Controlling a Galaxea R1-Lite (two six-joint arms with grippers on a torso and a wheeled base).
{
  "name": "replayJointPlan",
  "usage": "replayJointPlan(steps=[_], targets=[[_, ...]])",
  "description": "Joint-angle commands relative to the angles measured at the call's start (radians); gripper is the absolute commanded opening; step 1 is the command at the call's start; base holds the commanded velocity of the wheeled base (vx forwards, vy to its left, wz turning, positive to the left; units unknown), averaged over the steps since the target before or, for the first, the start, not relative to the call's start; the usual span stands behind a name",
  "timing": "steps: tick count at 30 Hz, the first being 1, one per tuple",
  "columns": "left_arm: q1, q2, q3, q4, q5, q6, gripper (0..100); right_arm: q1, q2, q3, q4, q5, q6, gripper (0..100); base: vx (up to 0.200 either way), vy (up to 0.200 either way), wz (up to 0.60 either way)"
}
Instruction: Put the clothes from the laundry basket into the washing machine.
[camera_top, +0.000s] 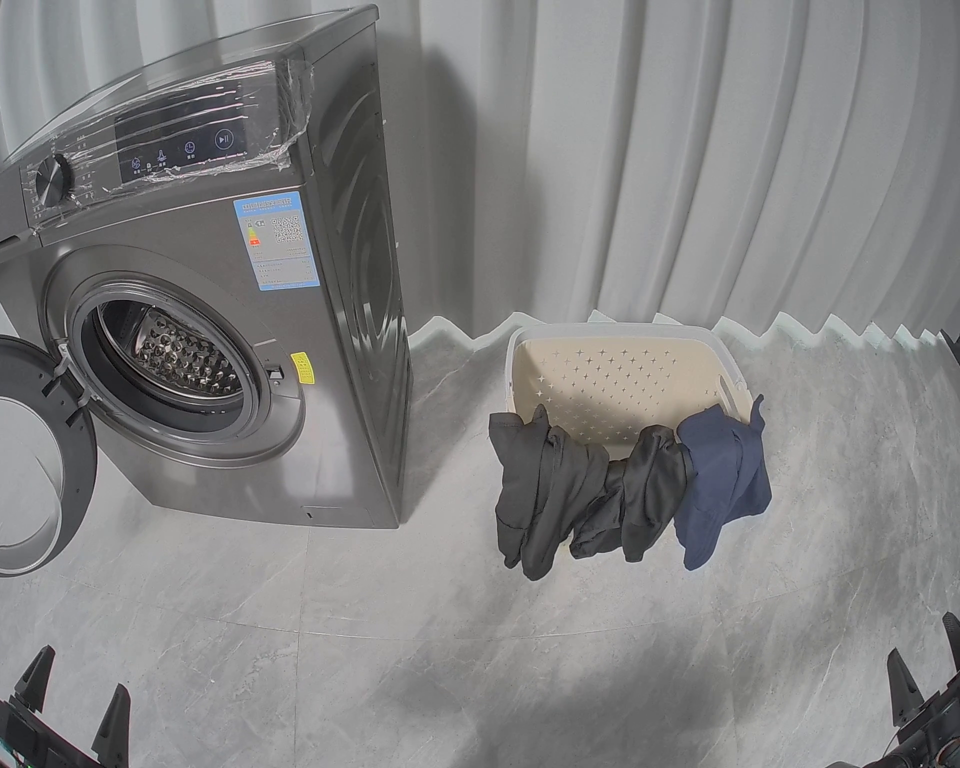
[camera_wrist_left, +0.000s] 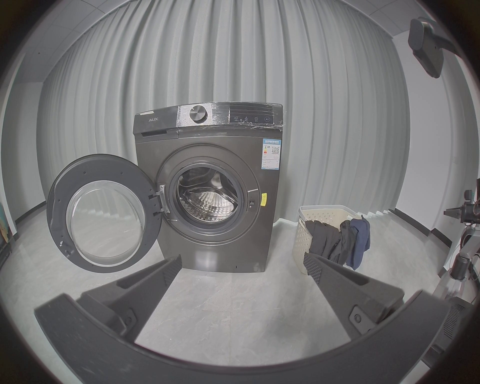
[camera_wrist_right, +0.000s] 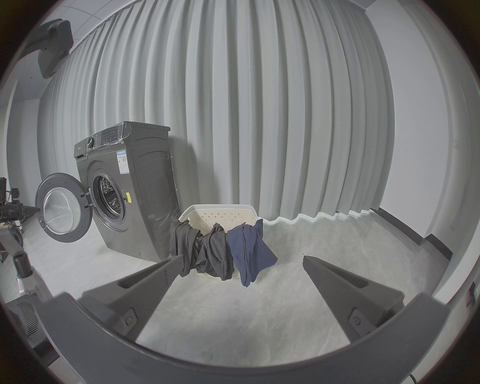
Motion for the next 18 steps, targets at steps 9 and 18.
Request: replayJointPlan(steps=[9, 18], targets=[[0.000, -0.013, 0.016, 0.000, 0.000, 0.000, 100, 0.001, -0.016, 0.016, 0.000, 0.000, 0.000, 100, 0.000, -0.200, 0.00], [0.000, -0.013, 0.016, 0.000, 0.000, 0.001, 100, -0.001, -0.016, 0.018, -0.002, 0.000, 0.000, 100, 0.000, -0.156, 0.00]])
